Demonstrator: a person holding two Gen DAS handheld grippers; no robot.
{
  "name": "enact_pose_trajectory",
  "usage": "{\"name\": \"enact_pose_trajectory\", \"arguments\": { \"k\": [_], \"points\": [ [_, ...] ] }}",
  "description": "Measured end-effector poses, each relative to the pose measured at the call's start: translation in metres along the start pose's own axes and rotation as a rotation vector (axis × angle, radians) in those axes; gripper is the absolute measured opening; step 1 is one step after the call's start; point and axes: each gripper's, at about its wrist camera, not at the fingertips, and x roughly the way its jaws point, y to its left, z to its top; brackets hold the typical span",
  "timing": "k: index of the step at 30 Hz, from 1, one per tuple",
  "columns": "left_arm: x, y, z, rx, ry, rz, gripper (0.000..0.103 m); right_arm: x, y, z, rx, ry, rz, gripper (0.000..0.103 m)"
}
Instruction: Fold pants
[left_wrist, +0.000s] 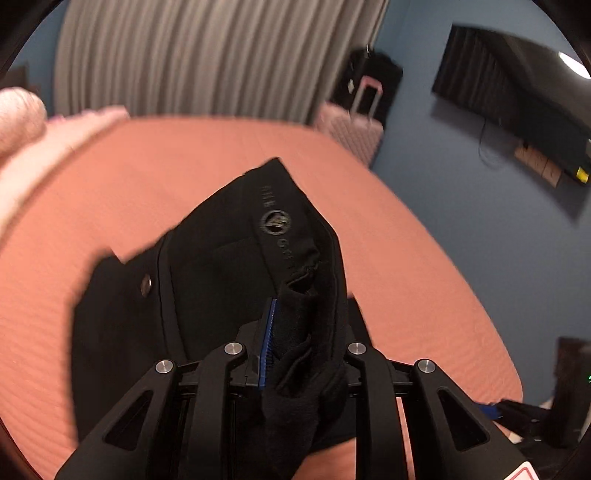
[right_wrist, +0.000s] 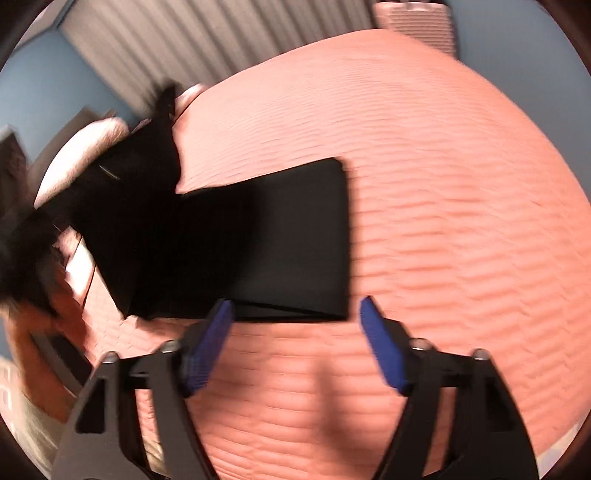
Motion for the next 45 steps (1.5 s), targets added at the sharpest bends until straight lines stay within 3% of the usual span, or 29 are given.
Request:
{"name": "enact_pose_trajectory", "arguments": {
  "k": [3,5,7,9,11,12,13,14,16,17,18,19,20,22,25,30,32,35,39,43,45],
  "points": [
    [0.075,-0.026,-0.045,-0.081,0.185,-0.001,0.019,-0.008,-0.033,-0.006,0.035,0.008,-0.017,0.073],
    [0.079,-0.043,-0.055,-0.067,0.134,0.034,0.019,-0.016,-0.057,-0.009,0.072,0.008,-0.026,0.073],
    [0.08,-0.063,-0.049,0.008,0.152,0.093,0.021,-0.024,-0.079,-0.012,0.105,-0.006,-0.035,0.073],
    [0.075,-0.068,-0.041,-0.022,0.16,0.091,0.021,-0.027,-0.093,-0.013,0.135,-0.01,-0.032,0.073],
    [0.064,-0.068,-0.033,-0.021,0.116,0.091,0.025,-0.028,-0.1,-0.015,0.153,-0.018,-0.036,0.073],
    [0.068,-0.07,-0.033,-0.006,0.113,0.1,0.034,-0.028,-0.102,-0.014,0.159,-0.021,-0.03,0.073],
    [0.079,-0.071,-0.034,0.012,0.152,0.095,0.042,-0.025,-0.102,-0.013,0.157,-0.023,-0.028,0.073],
    [0.091,-0.073,-0.038,0.023,0.244,0.11,0.042,-0.024,-0.102,-0.011,0.154,-0.024,-0.032,0.073],
    [0.072,-0.081,-0.04,0.024,0.195,0.077,0.045,-0.023,-0.098,-0.007,0.142,-0.026,-0.037,0.073],
    [0.047,-0.087,-0.041,0.046,0.121,0.004,0.055,-0.024,-0.094,-0.006,0.134,-0.034,-0.038,0.073],
    [0.03,-0.092,-0.044,0.073,0.072,-0.023,0.084,-0.027,-0.091,-0.003,0.119,-0.044,-0.042,0.073],
    [0.011,-0.093,-0.049,0.104,0.021,-0.02,0.089,-0.026,-0.087,0.0,0.09,-0.049,-0.054,0.073],
    [-0.007,-0.091,-0.055,0.132,-0.012,-0.02,0.089,-0.025,-0.083,0.004,0.068,-0.047,-0.055,0.065],
    [-0.037,-0.078,-0.061,0.156,-0.063,-0.025,0.089,-0.017,-0.068,0.016,0.021,-0.016,-0.039,0.048],
    [-0.07,-0.047,-0.063,0.12,-0.124,0.071,0.089,-0.005,-0.022,0.035,-0.111,-0.01,0.006,0.045],
    [-0.073,0.029,-0.055,0.029,-0.03,0.357,0.089,0.062,0.045,0.042,-0.24,0.059,0.081,0.043],
    [-0.072,0.061,-0.05,-0.012,-0.006,0.426,0.089,0.107,0.034,0.031,-0.283,0.133,-0.056,0.04],
    [-0.081,0.106,-0.048,-0.096,-0.01,0.447,0.089,0.093,0.023,0.038,-0.158,0.107,-0.011,0.042],
    [-0.042,0.127,-0.043,-0.136,0.04,0.431,0.089,0.071,0.08,0.068,-0.247,0.044,0.068,0.042],
    [0.008,0.134,-0.056,-0.136,0.172,0.469,0.09,0.134,0.131,0.088,-0.269,0.129,0.186,0.041],
    [0.009,0.141,-0.066,-0.169,0.143,0.456,0.094,0.167,0.137,0.092,-0.264,0.16,0.201,0.041]
  ]
}}
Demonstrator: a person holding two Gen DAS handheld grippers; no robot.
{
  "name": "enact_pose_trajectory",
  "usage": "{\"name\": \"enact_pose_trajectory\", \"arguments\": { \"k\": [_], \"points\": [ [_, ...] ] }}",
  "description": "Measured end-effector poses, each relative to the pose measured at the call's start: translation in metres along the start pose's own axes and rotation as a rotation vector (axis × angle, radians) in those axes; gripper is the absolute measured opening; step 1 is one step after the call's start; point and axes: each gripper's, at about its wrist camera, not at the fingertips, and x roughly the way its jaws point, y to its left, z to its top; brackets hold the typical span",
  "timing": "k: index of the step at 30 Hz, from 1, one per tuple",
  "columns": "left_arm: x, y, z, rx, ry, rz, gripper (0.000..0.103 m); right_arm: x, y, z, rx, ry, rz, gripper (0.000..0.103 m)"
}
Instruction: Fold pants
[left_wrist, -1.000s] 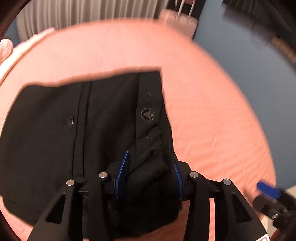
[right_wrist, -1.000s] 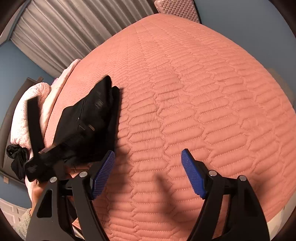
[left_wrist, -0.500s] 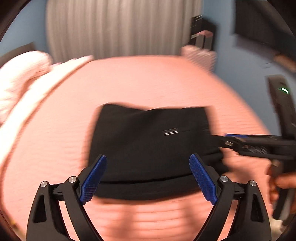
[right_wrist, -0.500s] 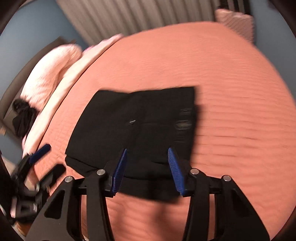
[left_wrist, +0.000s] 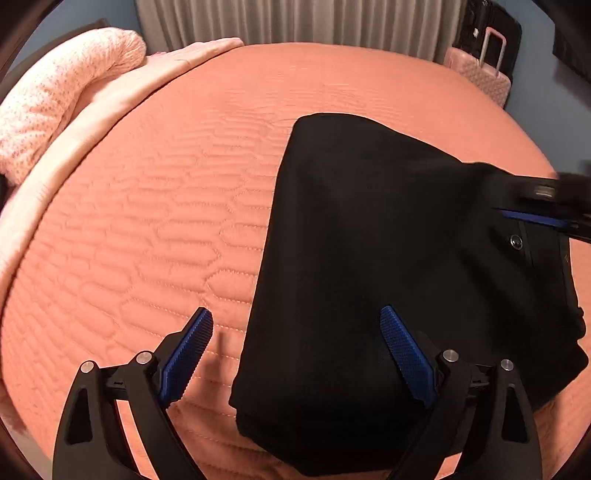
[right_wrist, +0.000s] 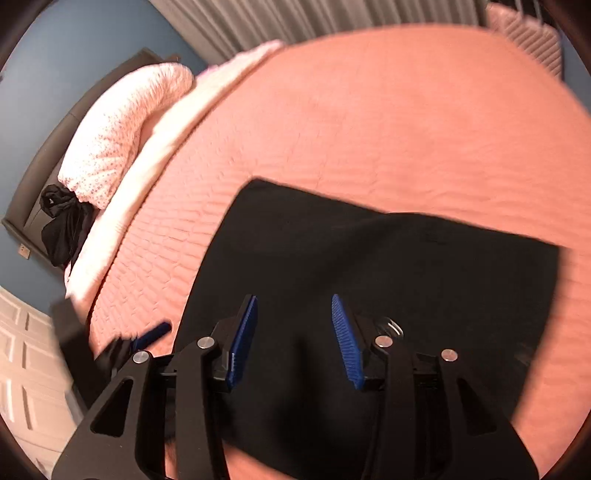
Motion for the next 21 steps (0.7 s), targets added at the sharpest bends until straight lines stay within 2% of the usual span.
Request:
{"name": "enact_pose_trajectory", "arguments": {
  "k": [1,2,3,4,5,6,7,9,10,11,12,13,14,15,16,17,18,20,21],
  "points": [
    [0.001,0.005,-0.002,-0.028,0.0,-0.014,0.097,0.015,-0.005,0.004,-0.016,-0.001,0.003,0.04],
    [0.002,0.009,-0.003,-0.043,0.004,-0.024,0.098,0.023,-0.015,0.006,-0.023,0.001,-0.039,0.027],
    [0.004,0.013,-0.005,-0.054,0.007,-0.041,0.098,0.026,-0.032,0.01,0.009,-0.002,-0.091,0.006],
    [0.006,0.014,-0.004,-0.05,0.008,-0.054,0.098,0.02,-0.067,0.009,0.175,-0.015,-0.07,0.0],
    [0.005,0.014,-0.004,-0.043,0.006,-0.057,0.098,0.007,-0.086,0.005,0.309,-0.054,-0.035,0.0],
    [0.003,0.012,-0.006,-0.032,-0.003,-0.048,0.098,-0.002,-0.089,0.003,0.35,-0.089,-0.06,0.003],
    [0.002,0.011,-0.005,-0.026,-0.01,-0.038,0.098,-0.012,-0.079,0.004,0.329,-0.132,-0.083,0.006],
    [0.002,0.008,-0.002,-0.015,-0.015,-0.017,0.098,0.0,-0.043,0.013,0.184,-0.095,-0.008,0.006],
    [0.002,0.006,-0.003,-0.005,-0.014,-0.008,0.098,0.019,-0.023,0.018,0.086,-0.036,0.019,0.0],
    [0.003,0.003,0.0,0.006,-0.011,-0.002,0.098,0.038,-0.014,0.022,0.002,0.007,-0.038,0.0],
    [0.004,0.002,0.003,0.024,-0.01,0.002,0.098,0.054,-0.022,0.029,-0.016,0.017,-0.107,0.0],
    [0.004,0.001,0.006,0.038,-0.012,0.01,0.098,0.052,-0.035,0.035,0.065,-0.011,-0.066,0.0],
    [0.004,0.002,0.007,0.048,-0.015,0.018,0.098,0.042,-0.049,0.041,0.187,-0.067,-0.08,0.007],
    [0.004,0.003,0.008,0.055,-0.02,0.027,0.098,0.03,-0.05,0.046,0.25,-0.12,-0.129,0.007],
    [0.006,0.003,0.01,0.049,-0.021,0.022,0.098,0.016,-0.042,0.049,0.232,-0.179,-0.082,0.007],
    [0.008,0.004,0.01,0.036,-0.018,0.017,0.098,0.017,-0.03,0.05,0.162,-0.165,-0.029,0.004],
    [0.009,0.004,0.011,0.025,-0.018,0.015,0.098,0.032,-0.013,0.05,0.029,-0.077,-0.037,0.004],
    [0.009,0.003,0.012,0.014,-0.01,0.017,0.098,0.059,-0.012,0.043,-0.098,0.037,-0.19,0.001],
    [0.007,0.001,0.015,0.028,-0.003,0.027,0.098,0.056,-0.024,0.043,-0.058,0.012,-0.191,0.002]
  ]
}}
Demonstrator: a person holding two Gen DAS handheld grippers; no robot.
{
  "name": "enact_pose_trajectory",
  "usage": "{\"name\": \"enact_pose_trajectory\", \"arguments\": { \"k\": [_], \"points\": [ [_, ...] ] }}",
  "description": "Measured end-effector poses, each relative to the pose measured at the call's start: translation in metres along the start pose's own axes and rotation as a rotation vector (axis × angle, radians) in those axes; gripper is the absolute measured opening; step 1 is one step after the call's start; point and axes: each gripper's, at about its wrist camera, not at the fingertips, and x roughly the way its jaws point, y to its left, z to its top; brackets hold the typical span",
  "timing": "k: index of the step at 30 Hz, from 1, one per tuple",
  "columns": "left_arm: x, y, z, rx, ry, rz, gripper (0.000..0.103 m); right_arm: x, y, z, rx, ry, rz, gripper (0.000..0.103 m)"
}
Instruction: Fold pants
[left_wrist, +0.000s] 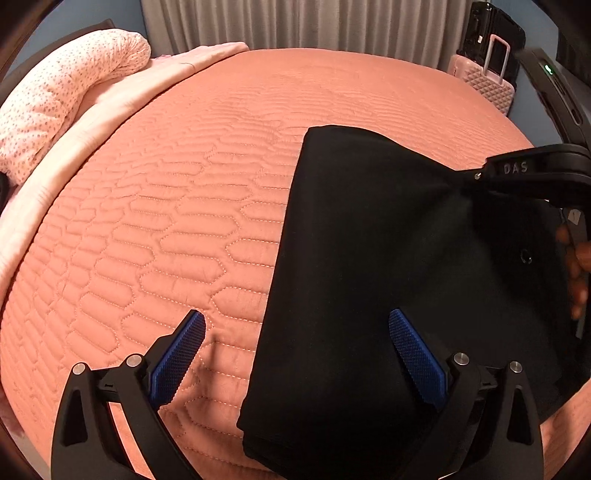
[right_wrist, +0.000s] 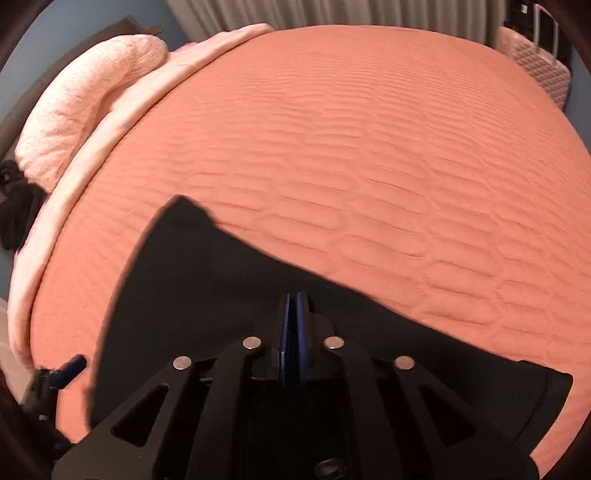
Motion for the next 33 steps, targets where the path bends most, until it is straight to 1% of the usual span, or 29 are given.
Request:
{"name": "enact_pose_trajectory", "arguments": {
  "k": [1,2,3,4,5,6,7,8,9,10,11,13,14,15,16,17,18,19,20,21,22,23,24,27,28,29,31,32,33],
  "points": [
    [-0.004,-0.002,0.002,0.022,-0.002,0.019,0.098,-0.013,-0.02,0.0,0.109,-0.042,-0.056,0.009],
    [-0.009,-0.002,0.003,0.04,-0.012,0.034,0.098,-0.032,-0.033,-0.004,0.181,-0.091,-0.074,0.008],
    [-0.019,-0.002,0.005,0.057,-0.039,0.052,0.098,-0.051,-0.038,-0.012,0.21,-0.133,-0.023,0.008],
    [-0.025,-0.001,0.007,0.06,-0.062,0.047,0.098,-0.069,-0.037,-0.029,0.196,-0.143,0.051,0.008],
    [-0.028,-0.001,0.011,0.059,-0.08,0.037,0.098,-0.078,-0.033,-0.048,0.148,-0.116,0.064,0.008],
    [-0.03,-0.006,0.021,0.06,-0.096,0.019,0.098,-0.081,-0.03,-0.064,0.101,-0.083,0.038,0.007],
    [-0.028,-0.011,0.03,0.071,-0.102,0.01,0.098,-0.078,-0.036,-0.092,0.05,-0.024,-0.041,0.002],
    [-0.021,-0.02,0.045,0.094,-0.104,0.007,0.098,-0.073,-0.047,-0.111,0.056,0.002,-0.077,0.001],
    [-0.014,-0.025,0.056,0.108,-0.102,0.029,0.098,-0.077,-0.058,-0.126,0.114,-0.026,-0.038,0.001],
    [-0.005,-0.03,0.068,0.126,-0.099,0.067,0.098,-0.092,-0.069,-0.138,0.222,-0.051,-0.015,0.008],
    [0.006,-0.034,0.079,0.145,-0.09,0.092,0.098,-0.106,-0.072,-0.143,0.269,-0.071,-0.016,0.009],
    [0.036,-0.036,0.1,0.172,-0.047,0.171,0.098,-0.125,-0.06,-0.151,0.214,-0.127,0.03,0.007],
    [0.05,-0.035,0.106,0.181,-0.016,0.185,0.098,-0.121,-0.054,-0.155,0.153,-0.11,0.008,0.007],
    [0.067,-0.03,0.112,0.183,0.019,0.188,0.098,-0.109,-0.053,-0.16,0.096,-0.068,-0.057,0.007],
    [0.074,-0.026,0.115,0.174,0.037,0.18,0.098,-0.095,-0.06,-0.169,0.066,-0.031,-0.09,0.005],
    [0.076,-0.02,0.12,0.155,0.052,0.163,0.098,-0.099,-0.07,-0.173,0.119,-0.057,-0.031,0.005],
    [0.071,-0.013,0.125,0.129,0.052,0.172,0.098,-0.11,-0.08,-0.173,0.221,-0.06,0.006,0.008],
    [0.062,-0.009,0.128,0.122,0.031,0.213,0.097,-0.118,-0.084,-0.174,0.247,-0.067,-0.004,0.011],
    [0.049,-0.005,0.128,0.121,-0.004,0.249,0.097,-0.133,-0.084,-0.176,0.242,-0.099,-0.044,0.011],
    [0.03,0.002,0.124,0.116,-0.044,0.234,0.097,-0.138,-0.086,-0.177,0.228,-0.109,-0.064,0.013],
    [0.017,0.007,0.117,0.106,-0.061,0.201,0.098,-0.143,-0.086,-0.182,0.207,-0.097,-0.103,0.022],
    [0.005,0.013,0.108,0.094,-0.068,0.169,0.098,-0.145,-0.089,-0.186,0.197,-0.081,-0.132,0.026],
    [-0.01,0.017,0.095,0.08,-0.075,0.132,0.098,-0.147,-0.092,-0.19,0.197,-0.077,-0.145,0.026],
    [-0.046,0.013,0.047,0.072,-0.093,0.018,0.098,-0.158,-0.092,-0.198,0.232,-0.096,-0.108,0.026],
    [-0.055,0.001,0.028,0.087,-0.094,-0.026,0.098,-0.168,-0.08,-0.2,0.214,-0.12,-0.08,0.026],
    [-0.057,-0.008,0.019,0.102,-0.085,-0.042,0.098,-0.168,-0.064,-0.187,0.186,-0.124,-0.055,0.026],
    [-0.048,-0.046,-0.01,0.202,-0.044,-0.044,0.098,-0.154,-0.039,-0.169,0.089,-0.092,-0.019,0.024],
    [-0.041,-0.054,-0.018,0.238,-0.024,-0.017,0.098,-0.145,-0.033,-0.159,0.054,-0.071,-0.024,0.024],
    [-0.029,-0.065,-0.03,0.283,-0.003,0.051,0.098,-0.126,-0.02,-0.157,0.019,-0.039,-0.053,0.023]
  ]
}}
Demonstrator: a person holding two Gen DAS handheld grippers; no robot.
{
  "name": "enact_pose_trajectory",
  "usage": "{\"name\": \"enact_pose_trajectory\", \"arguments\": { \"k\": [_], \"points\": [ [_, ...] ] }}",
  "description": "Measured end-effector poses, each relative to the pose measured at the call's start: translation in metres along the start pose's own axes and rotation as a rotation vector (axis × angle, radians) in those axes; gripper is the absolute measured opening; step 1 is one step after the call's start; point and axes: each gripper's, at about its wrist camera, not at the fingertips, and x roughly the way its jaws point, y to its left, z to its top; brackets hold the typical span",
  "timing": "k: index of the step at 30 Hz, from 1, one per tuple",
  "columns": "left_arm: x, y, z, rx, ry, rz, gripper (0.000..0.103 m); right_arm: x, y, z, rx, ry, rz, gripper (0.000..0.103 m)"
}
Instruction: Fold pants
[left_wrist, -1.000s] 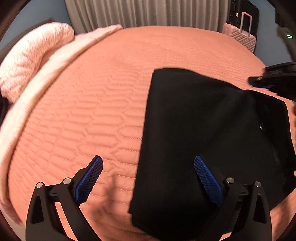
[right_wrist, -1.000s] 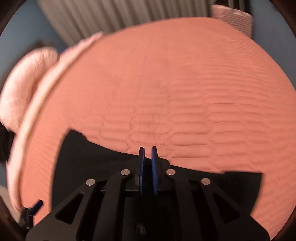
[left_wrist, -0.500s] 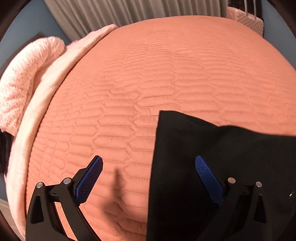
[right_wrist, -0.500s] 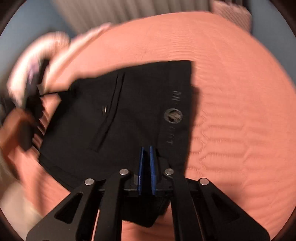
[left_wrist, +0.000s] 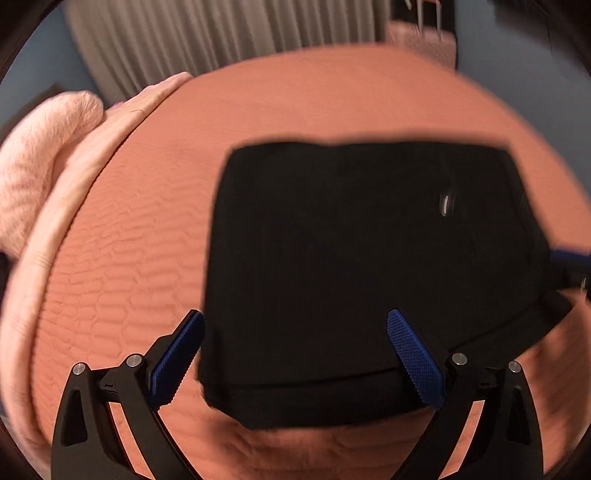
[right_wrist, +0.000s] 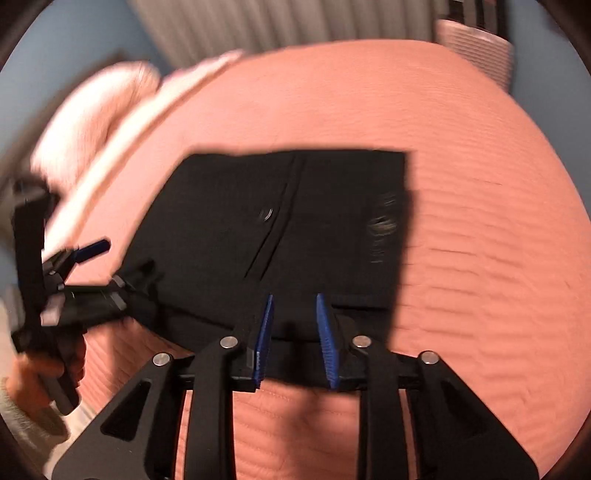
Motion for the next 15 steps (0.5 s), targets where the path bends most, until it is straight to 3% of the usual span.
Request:
{"name": "enact_pose_trajectory", "arguments": {
  "k": [1,4,5,6,8,10,11,12,14,15],
  "points": [
    [0.002,-0.002,-0.006,-0.006,-0.031,0.008,0.098,0.018,-0.003,-0.005,-0.02,0.042,-0.044,0.022],
    [-0.01,0.016,-0.003,-0.085,0.003,-0.024,0.096,0.009,-0.023,-0.01,0.133,0.025,0.035,0.02],
    [-0.021,0.021,-0.002,-0.102,-0.019,-0.03,0.097,-0.001,-0.023,-0.007,0.168,0.014,0.029,0.025],
    [-0.036,0.021,-0.002,-0.1,-0.072,-0.044,0.097,-0.015,-0.015,-0.002,0.175,-0.023,0.024,0.025],
    [-0.045,0.006,0.0,-0.028,-0.103,-0.033,0.098,-0.021,0.004,0.009,0.117,-0.051,0.053,0.024],
    [-0.031,-0.014,-0.003,0.05,-0.065,-0.028,0.098,-0.002,0.023,0.015,0.022,-0.019,0.028,0.024],
    [-0.013,-0.026,-0.01,0.097,0.01,-0.024,0.098,0.015,0.024,0.012,-0.005,0.035,-0.018,0.023],
    [-0.007,-0.027,-0.016,0.1,0.021,-0.037,0.098,0.035,0.019,0.006,-0.012,0.111,-0.063,0.023],
    [-0.014,-0.016,-0.021,0.067,0.01,-0.07,0.098,0.028,0.002,-0.003,0.077,0.065,0.015,0.024],
    [-0.021,-0.008,-0.021,0.05,0.005,-0.058,0.098,0.019,-0.001,-0.001,0.105,0.072,0.012,0.024]
  ]
}}
